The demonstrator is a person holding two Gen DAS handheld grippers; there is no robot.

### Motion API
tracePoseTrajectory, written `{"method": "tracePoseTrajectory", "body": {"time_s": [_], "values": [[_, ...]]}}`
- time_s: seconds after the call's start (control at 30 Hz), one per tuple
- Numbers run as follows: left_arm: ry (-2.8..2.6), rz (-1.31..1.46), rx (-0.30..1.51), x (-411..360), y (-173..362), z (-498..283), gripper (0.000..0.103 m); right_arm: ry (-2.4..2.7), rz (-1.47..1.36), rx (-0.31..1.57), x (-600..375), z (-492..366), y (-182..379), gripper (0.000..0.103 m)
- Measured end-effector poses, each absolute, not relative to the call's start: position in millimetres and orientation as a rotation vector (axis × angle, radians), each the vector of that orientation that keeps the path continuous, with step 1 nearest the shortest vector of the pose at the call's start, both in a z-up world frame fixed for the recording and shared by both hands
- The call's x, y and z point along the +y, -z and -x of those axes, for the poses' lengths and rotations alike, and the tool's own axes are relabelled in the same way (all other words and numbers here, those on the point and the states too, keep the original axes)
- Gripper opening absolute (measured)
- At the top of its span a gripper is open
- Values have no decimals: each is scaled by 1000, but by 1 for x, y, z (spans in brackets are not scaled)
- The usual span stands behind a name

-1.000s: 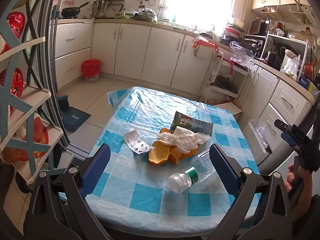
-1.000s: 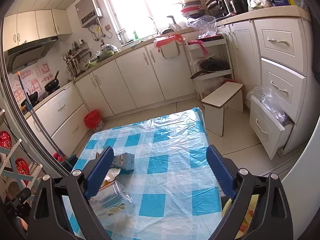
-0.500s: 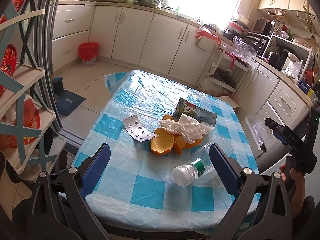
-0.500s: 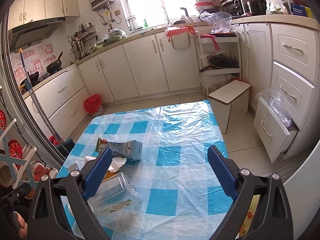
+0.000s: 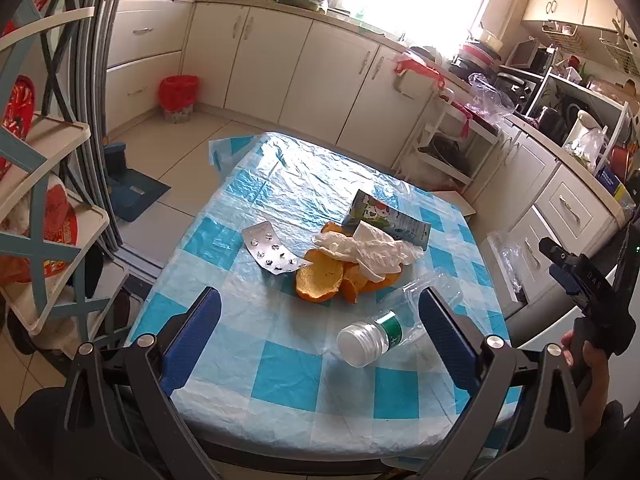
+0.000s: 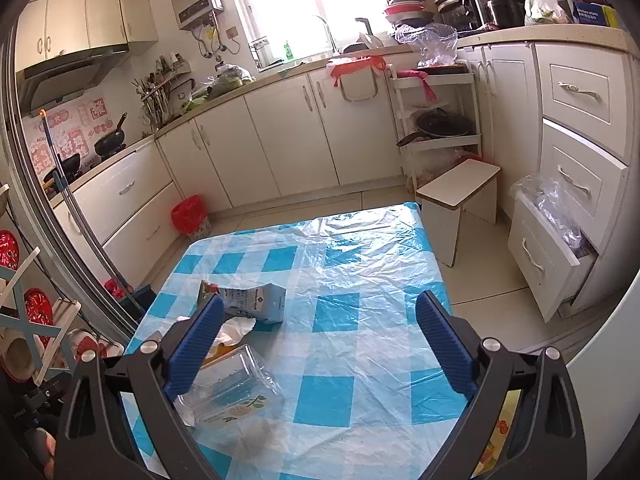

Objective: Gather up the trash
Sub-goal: 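Bring both tools back over the table toward the orange peels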

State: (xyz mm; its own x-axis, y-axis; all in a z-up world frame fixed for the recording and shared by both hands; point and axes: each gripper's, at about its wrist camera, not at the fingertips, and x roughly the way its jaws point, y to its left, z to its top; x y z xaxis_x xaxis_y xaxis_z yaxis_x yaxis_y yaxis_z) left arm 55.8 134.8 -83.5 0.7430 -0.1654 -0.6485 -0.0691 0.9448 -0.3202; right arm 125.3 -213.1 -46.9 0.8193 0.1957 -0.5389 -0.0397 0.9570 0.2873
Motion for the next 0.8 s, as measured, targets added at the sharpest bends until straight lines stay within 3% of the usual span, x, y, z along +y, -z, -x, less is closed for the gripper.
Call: {"method": "tracePoseTrajectory", "body": {"time_s": [0.8], "values": [[33, 336, 752, 139, 93, -62, 95, -131, -253, 612, -210, -127, 50, 93]]}}
